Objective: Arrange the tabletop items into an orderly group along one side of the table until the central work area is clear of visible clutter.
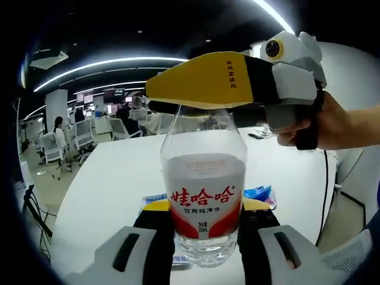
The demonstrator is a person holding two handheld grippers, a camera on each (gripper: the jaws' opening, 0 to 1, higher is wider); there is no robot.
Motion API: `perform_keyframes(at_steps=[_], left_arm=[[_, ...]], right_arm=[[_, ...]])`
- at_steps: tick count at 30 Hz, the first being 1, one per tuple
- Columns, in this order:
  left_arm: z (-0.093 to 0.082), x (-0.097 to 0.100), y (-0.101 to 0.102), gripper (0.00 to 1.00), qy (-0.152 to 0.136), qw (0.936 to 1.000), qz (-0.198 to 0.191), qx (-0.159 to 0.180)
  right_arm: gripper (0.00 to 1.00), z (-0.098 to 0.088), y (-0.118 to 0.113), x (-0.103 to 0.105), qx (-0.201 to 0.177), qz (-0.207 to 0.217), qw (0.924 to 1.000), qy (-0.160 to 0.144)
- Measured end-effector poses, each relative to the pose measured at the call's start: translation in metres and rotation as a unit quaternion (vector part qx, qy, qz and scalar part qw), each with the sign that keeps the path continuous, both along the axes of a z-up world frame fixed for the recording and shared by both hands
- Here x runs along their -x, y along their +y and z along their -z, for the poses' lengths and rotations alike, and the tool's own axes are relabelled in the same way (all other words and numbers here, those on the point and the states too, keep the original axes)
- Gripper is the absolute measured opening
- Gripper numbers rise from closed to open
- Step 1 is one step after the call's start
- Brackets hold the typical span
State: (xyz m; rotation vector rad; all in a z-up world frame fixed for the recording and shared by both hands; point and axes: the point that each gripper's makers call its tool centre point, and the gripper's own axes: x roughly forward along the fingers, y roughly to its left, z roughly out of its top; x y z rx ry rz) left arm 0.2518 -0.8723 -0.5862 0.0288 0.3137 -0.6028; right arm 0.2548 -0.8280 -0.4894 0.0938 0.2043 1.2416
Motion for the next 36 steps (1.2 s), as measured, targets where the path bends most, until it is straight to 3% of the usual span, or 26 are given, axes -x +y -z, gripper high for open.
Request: perform_keyframes(at_steps=[4,18,25,29,36], left_arm=[[0.003,-0.017,0.015,0.37,-0.002,0.9998,-0.02,-0.005],[0.013,-0.088,0.076,0.37,-0.016,0.9958,-0.088,-0.018],[0.034,-0.133,0.102,0.37,-0.016,0.991,-0.129,-0.035],[0.048,-0.144,0.116,0.37,-0.009,0.9868,-0.158,-0.036],[0.091,-0.15,0.142,0.37,0.021,0.9815,-0.185,-0.046]], right_arm=[[0.21,0.002,0.02,-0.011,0.018,-0.016,0.9991,-0.033],[0.21,0.011,0.077,-0.068,0.015,-0.068,0.9945,-0.078],[0.21,0.03,0.098,-0.104,0.01,-0.092,0.9916,-0.091],[0.21,0.047,0.115,-0.114,0.015,-0.117,0.9875,-0.104],[0.21,0.089,0.137,-0.122,0.028,-0.147,0.9858,-0.076]])
